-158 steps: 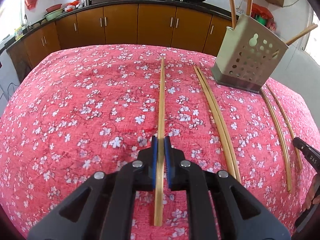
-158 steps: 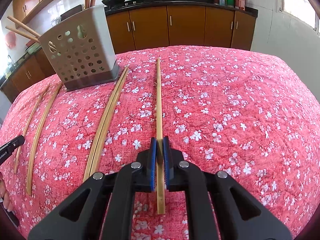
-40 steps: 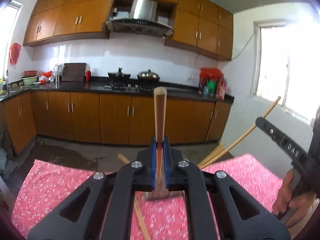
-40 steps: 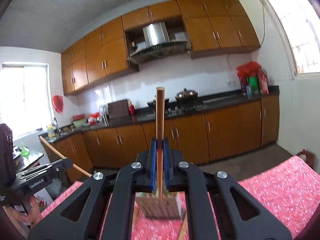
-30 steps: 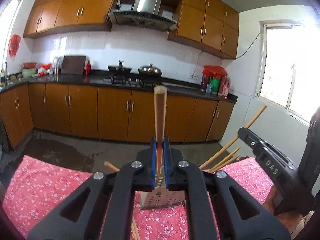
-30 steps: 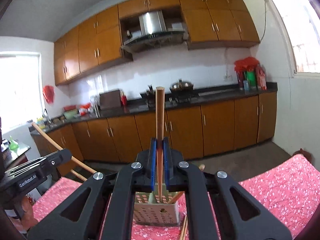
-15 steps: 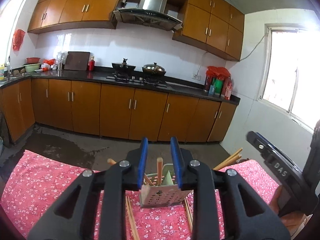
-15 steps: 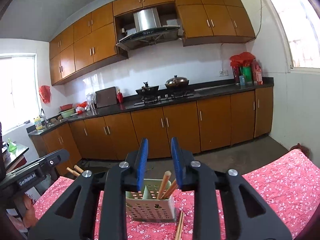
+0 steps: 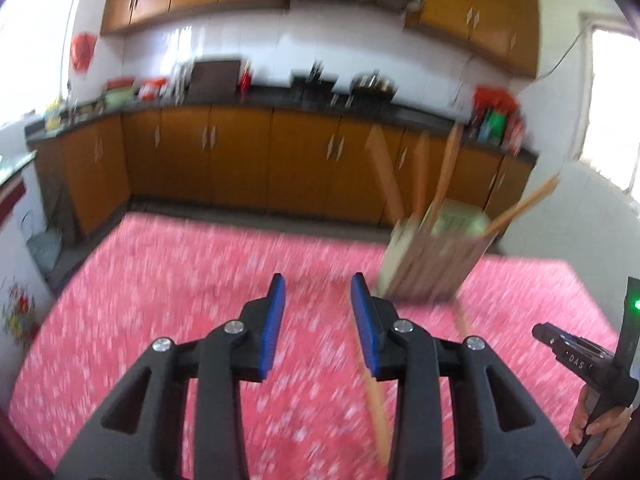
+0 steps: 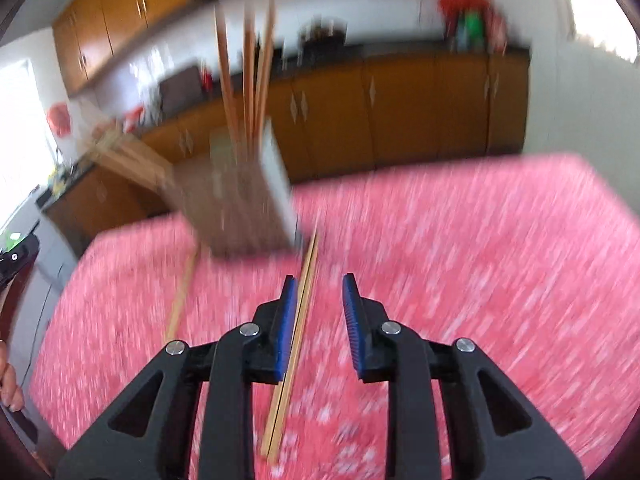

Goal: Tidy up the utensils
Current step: 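Grasp a chopstick with the right tool while the left tool grasps another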

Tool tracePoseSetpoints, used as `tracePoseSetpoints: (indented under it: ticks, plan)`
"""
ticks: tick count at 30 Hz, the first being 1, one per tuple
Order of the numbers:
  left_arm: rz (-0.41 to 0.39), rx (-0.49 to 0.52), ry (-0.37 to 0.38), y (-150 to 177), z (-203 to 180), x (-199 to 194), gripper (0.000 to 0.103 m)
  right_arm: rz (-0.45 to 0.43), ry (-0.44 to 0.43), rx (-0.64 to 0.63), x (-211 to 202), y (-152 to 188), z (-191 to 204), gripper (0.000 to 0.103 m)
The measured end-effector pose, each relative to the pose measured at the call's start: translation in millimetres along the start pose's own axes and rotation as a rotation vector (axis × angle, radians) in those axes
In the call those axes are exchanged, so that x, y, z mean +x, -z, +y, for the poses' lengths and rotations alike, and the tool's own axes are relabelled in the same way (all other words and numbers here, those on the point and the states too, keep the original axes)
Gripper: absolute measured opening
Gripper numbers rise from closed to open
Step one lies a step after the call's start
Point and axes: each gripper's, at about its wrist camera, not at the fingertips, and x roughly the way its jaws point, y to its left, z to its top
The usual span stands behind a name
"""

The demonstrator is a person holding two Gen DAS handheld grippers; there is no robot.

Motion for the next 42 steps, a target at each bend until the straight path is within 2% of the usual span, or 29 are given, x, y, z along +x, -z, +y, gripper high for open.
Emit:
tracePoseSetpoints:
  ticks: [4,8,12,18,20,23,26,33,42]
  plan:
    - [0.113,-0.007,-0.015,36,8,28,0.035,0.092,-0.02,-0.01,32,26,11,0.02]
    - [0.159,-0.001,0.0,49,3,42,0.035,0.121,0.008,-0.029,45,34,14,0.016]
    - [0.186,0.008,0.025,57,-5,52,0.035,0.106,0.038,-0.024,47,33,10,0.016]
    - [0.243,-0.004,0.082,68,-18,66,0.034,0.102,0.057,-0.089,52,35,20,0.016]
    - [0.265,-0.012,0.104,73,-22,71,0.032,0.094,0.092,-0.103,55,34,20,0.009]
    - [0.286,-0.014,0.125,78,-28,76,0.029,0.071,0.153,-0.034,55,29,4,0.008]
    - [0.304,-0.009,0.14,83,-33,81,0.025,0.068,0.156,0.021,55,23,-11,0.008]
    - [0.342,0.028,0.143,92,-46,94,0.015,0.065,0.161,-0.014,54,24,-11,0.008]
    - [0.327,0.065,0.105,93,-54,103,0.015,0.072,0.156,-0.026,46,26,-10,0.008]
